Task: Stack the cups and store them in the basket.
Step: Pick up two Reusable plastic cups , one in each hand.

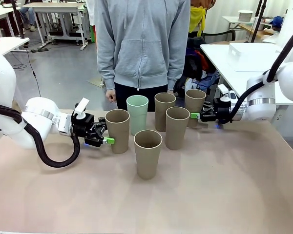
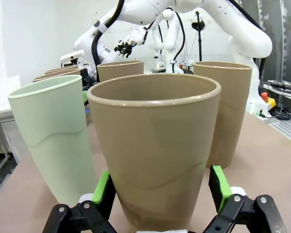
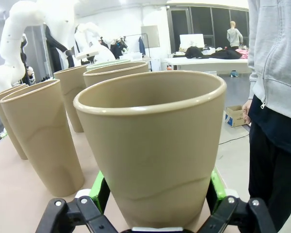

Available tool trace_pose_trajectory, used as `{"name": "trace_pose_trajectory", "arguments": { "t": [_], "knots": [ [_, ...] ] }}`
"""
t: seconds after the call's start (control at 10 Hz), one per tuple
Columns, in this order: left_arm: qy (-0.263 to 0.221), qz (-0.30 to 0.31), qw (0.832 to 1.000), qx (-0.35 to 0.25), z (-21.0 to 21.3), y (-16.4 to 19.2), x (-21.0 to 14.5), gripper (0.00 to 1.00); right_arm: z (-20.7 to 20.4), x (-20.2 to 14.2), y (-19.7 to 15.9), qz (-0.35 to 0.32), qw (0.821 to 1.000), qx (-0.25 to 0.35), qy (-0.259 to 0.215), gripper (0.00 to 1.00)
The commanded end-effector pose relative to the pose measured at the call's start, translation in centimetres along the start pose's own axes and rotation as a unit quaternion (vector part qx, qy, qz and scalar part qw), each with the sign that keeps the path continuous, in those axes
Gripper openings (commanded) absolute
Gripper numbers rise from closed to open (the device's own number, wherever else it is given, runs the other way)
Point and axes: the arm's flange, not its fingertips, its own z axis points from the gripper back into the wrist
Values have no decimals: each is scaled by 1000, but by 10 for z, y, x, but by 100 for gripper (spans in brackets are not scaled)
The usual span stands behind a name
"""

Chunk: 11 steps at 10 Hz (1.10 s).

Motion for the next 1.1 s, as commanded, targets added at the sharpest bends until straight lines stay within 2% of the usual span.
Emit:
{"name": "trace_pose_trajectory", "arguments": {
  "t": [0.0, 1.0],
  "knots": [
    [-10, 2, 1000, 7, -9, 6, 3, 100, -9, 5, -12, -14, 1000, -11, -12, 100],
    [-7, 1, 1000, -2, -28, 7, 0, 100, -16, 5, -13, -21, 999, -8, -28, 100]
  ]
}}
